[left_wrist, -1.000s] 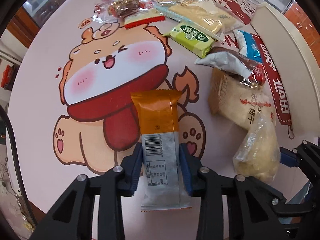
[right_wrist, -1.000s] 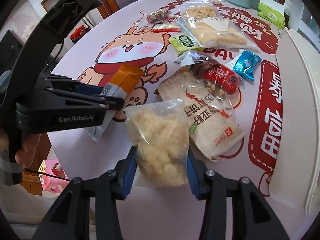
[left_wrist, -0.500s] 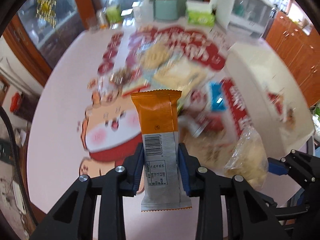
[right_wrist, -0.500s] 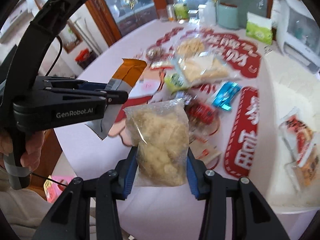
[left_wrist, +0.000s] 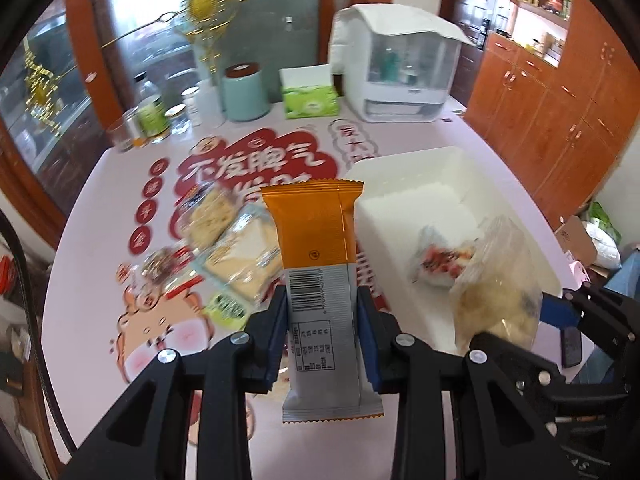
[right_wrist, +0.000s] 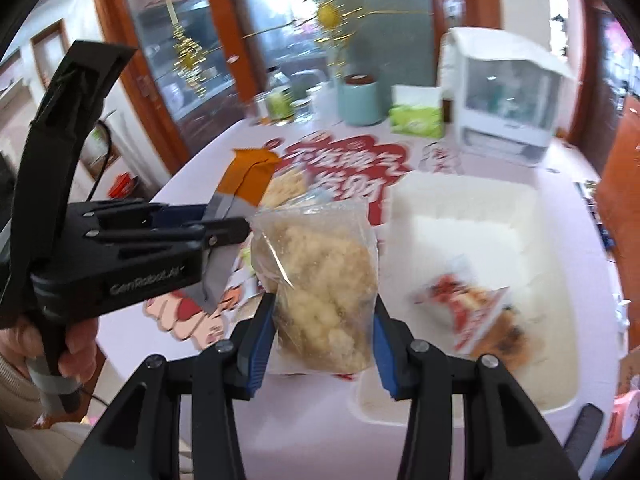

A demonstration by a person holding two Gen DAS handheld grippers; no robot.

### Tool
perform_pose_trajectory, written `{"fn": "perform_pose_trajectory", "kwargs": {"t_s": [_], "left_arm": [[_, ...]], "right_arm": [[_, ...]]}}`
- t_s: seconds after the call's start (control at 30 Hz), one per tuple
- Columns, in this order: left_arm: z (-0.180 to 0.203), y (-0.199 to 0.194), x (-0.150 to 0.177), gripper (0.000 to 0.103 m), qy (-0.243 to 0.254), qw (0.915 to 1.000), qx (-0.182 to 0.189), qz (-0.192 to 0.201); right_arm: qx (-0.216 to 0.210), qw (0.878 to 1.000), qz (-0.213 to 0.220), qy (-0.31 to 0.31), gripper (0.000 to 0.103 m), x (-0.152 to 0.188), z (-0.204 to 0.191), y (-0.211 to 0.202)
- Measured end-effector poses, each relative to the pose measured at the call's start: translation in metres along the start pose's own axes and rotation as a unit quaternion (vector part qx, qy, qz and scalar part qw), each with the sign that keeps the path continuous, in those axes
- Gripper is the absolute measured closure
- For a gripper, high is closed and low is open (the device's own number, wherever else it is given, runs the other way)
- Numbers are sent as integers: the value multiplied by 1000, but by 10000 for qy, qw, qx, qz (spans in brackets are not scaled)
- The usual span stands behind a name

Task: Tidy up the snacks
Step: 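Carry both snacks into the white tray and release them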

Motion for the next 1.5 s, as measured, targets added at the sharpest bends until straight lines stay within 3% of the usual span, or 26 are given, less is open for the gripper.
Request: {"fn": "perform_pose_trajectory", "kwargs": {"t_s": [0.23, 0.57, 0.67, 0.7, 0.73, 0.8, 0.83, 0.97, 1.3, 1.5], "left_arm": [[41, 19, -36, 72, 219, 9996, 160, 0], [98, 69, -64, 70, 617, 9981, 67, -63], [111, 85, -67, 64, 762, 9970, 14, -128], [114, 89, -67, 60, 802, 9967, -5, -159], [117, 93, -66, 40, 849, 9962, -10, -208], [122, 101, -62, 11, 926, 9951, -76, -326], [123, 101, -60, 9, 934, 9951, -127, -293], [124, 103, -50, 9, 1076, 9933, -273, -335], [105, 92, -30, 9, 935, 9944, -247, -431], [92, 71, -23, 9, 969, 9945, -276, -280]], "right_arm": [[678, 9961, -321, 471, 58, 13, 52, 9], [945, 9894, -618, 915, 57, 35, 96, 26], [998, 9869, -679, 1070, 56, 39, 105, 27], [1011, 9865, -686, 1087, 56, 39, 106, 27], [1019, 9864, -690, 1092, 55, 40, 108, 27], [1080, 9862, -666, 1064, 53, 40, 108, 25], [1120, 9860, -657, 1046, 50, 40, 108, 24], [1105, 9866, -619, 1026, 45, 41, 108, 20], [1050, 9854, -740, 1116, 45, 48, 102, 23], [1116, 9846, -723, 1135, 45, 47, 95, 17]]}}
Point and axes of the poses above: each gripper's, at about its wrist camera, not at the fingertips, and y roughly the way its jaws point, z to its right, x to its underside, the point moved 3 cm from there along y, roughly the way its jaws point, and after that the axes turned 10 degrees about -y, right-handed, at the moved point
